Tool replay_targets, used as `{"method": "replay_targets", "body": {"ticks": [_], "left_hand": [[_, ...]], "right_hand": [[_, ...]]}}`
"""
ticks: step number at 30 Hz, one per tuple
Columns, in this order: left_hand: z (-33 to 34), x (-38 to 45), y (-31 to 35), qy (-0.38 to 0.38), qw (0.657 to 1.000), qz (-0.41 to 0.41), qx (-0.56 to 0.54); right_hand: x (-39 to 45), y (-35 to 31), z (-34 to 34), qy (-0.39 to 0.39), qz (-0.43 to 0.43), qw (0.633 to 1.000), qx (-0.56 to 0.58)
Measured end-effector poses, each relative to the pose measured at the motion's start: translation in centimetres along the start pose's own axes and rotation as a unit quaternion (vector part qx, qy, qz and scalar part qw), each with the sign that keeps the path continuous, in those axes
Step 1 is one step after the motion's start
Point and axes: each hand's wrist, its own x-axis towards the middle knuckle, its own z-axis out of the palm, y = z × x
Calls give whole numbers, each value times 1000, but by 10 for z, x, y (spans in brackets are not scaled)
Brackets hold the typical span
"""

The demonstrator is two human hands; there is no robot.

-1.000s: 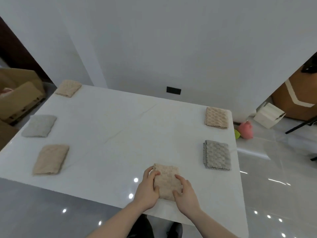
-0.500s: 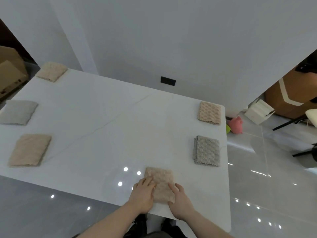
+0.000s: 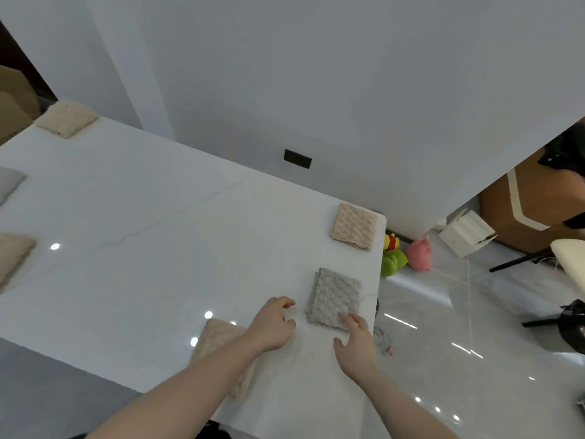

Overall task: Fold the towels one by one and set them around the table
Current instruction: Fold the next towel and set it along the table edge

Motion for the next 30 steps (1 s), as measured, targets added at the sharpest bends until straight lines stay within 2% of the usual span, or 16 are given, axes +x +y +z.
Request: {"method": "replay_targets", "body": {"ticks": [6,8,12,15,18,20,22,26,30], "left_hand": [[71,50,48,52,978,-161,-119],[88,57,54,83,973,-183,-116],[103,50,69,178,962,-174,-114],[112,44,84,227,963,-104,-102],[121,38,90,225,973,1,-50],[124,32,94,217,974,29,-53],[125,28,93,218,972,6,-88],[116,27,71,233,956,-102,-147],[101,33,45,214,962,-142,-94]], "right_hand": [[52,57,-36,-91,-67,992,-50],[64,66,-39,-140,-80,986,-53],[73,72,-41,-207,-89,973,-55],[77,76,-42,-221,-76,972,-14],[76,78,-47,-218,-62,973,42],[74,79,-52,-203,-52,975,76],[72,80,-56,-169,-56,980,85],[76,70,-63,-90,-103,990,43],[96,48,-60,-61,-153,986,-26]]}}
